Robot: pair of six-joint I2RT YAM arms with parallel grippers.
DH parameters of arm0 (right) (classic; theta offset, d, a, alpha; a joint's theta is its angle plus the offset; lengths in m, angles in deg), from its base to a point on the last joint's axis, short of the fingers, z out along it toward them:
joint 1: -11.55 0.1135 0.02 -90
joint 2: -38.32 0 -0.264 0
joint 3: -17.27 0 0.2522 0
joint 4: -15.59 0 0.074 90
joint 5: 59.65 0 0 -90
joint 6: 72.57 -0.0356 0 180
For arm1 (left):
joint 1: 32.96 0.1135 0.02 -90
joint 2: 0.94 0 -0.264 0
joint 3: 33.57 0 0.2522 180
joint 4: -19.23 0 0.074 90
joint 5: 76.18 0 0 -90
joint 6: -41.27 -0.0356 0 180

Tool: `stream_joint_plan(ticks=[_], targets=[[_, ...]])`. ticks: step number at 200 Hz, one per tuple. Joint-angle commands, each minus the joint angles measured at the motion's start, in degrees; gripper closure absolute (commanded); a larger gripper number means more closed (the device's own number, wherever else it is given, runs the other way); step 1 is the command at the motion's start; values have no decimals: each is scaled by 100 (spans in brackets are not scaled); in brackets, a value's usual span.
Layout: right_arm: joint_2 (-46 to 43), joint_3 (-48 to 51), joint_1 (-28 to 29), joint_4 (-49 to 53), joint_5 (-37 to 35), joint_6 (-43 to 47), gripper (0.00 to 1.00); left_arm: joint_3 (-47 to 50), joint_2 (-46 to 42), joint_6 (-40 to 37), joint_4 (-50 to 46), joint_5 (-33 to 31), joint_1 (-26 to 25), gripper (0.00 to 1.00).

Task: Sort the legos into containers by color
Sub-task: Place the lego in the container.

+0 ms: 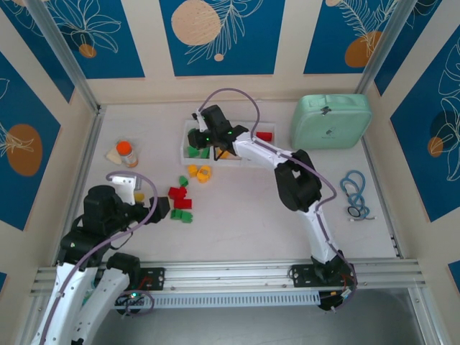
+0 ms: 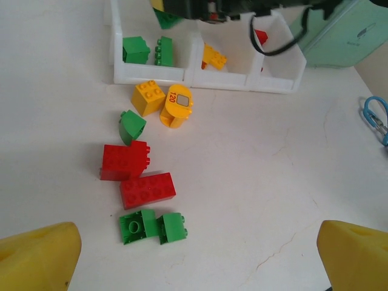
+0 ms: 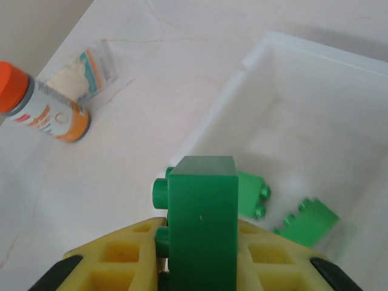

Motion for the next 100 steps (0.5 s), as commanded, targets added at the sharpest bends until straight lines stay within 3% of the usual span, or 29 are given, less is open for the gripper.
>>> stream_joint_plan(ticks=[1, 20, 36, 54, 80, 86, 100], targets=[[485, -889, -118, 401, 80, 55, 86, 13, 42, -40, 78, 231, 51, 1], [870, -1563, -165, 821, 14, 203, 76, 16, 38, -40, 84, 222, 39, 1], [1041, -2059, -202, 1229, 101, 231, 53, 25, 48, -25, 77, 186, 48, 1], [1084, -2461, -189, 1698, -2, 289, 41, 6, 200, 0, 33, 104, 50, 1], [926, -2703, -193, 2225, 11, 190, 14, -32, 512, 21, -37, 38, 53, 1], [854, -2712, -193, 2314, 46, 177, 1, -43, 569, 34, -56, -35, 53, 1], [623, -2672, -190, 2518, 126, 163, 1, -29, 686, 31, -19, -284, 47, 1]])
